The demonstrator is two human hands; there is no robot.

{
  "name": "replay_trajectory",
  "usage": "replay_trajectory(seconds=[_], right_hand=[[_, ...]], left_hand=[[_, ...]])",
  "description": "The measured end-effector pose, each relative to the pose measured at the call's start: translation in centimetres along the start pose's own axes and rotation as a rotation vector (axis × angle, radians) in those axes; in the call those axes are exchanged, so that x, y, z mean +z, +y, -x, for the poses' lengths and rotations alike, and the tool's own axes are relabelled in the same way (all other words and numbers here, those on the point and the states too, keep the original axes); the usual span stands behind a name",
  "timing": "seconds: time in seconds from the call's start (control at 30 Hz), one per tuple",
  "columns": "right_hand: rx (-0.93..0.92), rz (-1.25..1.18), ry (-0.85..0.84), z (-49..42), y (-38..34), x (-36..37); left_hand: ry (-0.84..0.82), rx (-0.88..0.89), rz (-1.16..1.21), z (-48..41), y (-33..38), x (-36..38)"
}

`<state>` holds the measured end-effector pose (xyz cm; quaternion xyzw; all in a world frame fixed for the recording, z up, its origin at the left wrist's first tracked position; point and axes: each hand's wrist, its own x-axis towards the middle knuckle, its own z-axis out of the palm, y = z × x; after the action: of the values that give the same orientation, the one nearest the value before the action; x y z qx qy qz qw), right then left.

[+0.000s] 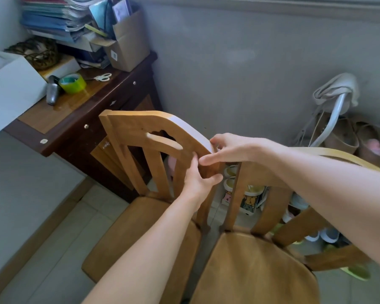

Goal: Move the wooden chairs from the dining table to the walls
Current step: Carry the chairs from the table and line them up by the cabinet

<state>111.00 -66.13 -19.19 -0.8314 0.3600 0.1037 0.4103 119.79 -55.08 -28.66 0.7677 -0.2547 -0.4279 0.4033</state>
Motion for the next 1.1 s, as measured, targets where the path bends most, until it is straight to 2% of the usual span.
replay_trajectory(seconds=[0.1, 0.17, 0.37, 0.6, 0.93, 1.1], right_hand=[[0.010, 0.253, 0.149, -1.5, -0.2, 2.3], [-0.004, 0.341, 0.194, -1.9, 0.1, 2.3], [-0.073, 0.319, 0.174, -2.1, 0.7, 1.0], [-0.032, 0.306, 0.181, -3.0, 1.3, -0.4], [-0.021, 0.297, 0.214, -3.4, 1.3, -0.7], [0.006, 0.290, 0.217, -3.2, 1.4, -0.6]], left_hand=[[-0.038, -0.032, 0.088, 0.0, -0.3, 0.3], [-0.052, -0.047, 0.115, 0.1, -0.4, 0.5], [-0.066, -0.044, 0.160, -0.5, 0.1, 0.8], [-0.105, -0.043, 0.174, -1.5, 1.6, 1.3], [-0.074, -0.014, 0.255, -2.0, 1.5, 1.4], [-0.118, -0.032, 0.191, -1.7, 1.8, 1.3]])
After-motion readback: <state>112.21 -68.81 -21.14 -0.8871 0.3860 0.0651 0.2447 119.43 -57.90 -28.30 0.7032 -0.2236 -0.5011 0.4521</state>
